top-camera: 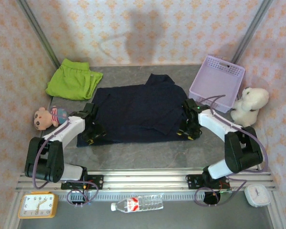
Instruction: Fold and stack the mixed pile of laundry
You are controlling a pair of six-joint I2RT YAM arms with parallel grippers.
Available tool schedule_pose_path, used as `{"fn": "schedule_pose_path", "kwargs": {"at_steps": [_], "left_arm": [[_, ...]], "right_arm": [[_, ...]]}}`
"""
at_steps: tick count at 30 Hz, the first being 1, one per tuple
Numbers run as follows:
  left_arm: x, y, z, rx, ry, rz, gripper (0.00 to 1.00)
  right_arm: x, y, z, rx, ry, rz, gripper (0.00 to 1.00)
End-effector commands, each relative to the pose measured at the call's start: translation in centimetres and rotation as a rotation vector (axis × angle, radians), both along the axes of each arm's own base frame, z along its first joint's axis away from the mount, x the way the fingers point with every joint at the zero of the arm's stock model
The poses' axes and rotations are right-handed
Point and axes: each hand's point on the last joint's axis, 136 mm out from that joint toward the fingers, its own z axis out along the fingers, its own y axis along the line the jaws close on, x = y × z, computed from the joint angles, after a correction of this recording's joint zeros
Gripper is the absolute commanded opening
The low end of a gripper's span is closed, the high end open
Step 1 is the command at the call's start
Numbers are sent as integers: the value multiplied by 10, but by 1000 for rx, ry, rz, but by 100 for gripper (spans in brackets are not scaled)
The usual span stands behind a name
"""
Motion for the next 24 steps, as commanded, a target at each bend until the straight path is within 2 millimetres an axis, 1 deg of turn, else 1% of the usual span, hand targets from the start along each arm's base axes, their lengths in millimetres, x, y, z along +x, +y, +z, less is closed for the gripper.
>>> {"fn": "schedule_pose_path", "kwargs": {"at_steps": [1,3,5,8,11,15,17,20,21,24], "left_arm": [[22,-9,19,-27,-45,14,69],[37,-10,22,-28,-64,26,69],[54,-13,25,-44,-93,57,69],[74,-18,29,-75,-145,108,70],[86,-20,34,-86,-180,129,70],[85,-20,33,-74,-167,109,70],[80,-18,29,-63,-145,98,70],[69,-16,24,-54,-128,103,70],[67,-15,22,-55,-128,109,70],[61,-14,20,-54,-128,120,70]], "right_arm": [[18,40,34,91,-84,84,54],[22,59,37,109,-83,106,56],[24,75,33,117,-79,113,57],[24,83,20,109,-60,78,58],[23,88,8,132,-27,23,58],[21,98,-5,169,-1,1,59],[22,99,-12,159,12,-4,59],[27,99,-17,150,8,-17,56],[29,100,-17,149,5,-20,53],[36,98,-14,123,-18,-27,29]]}}
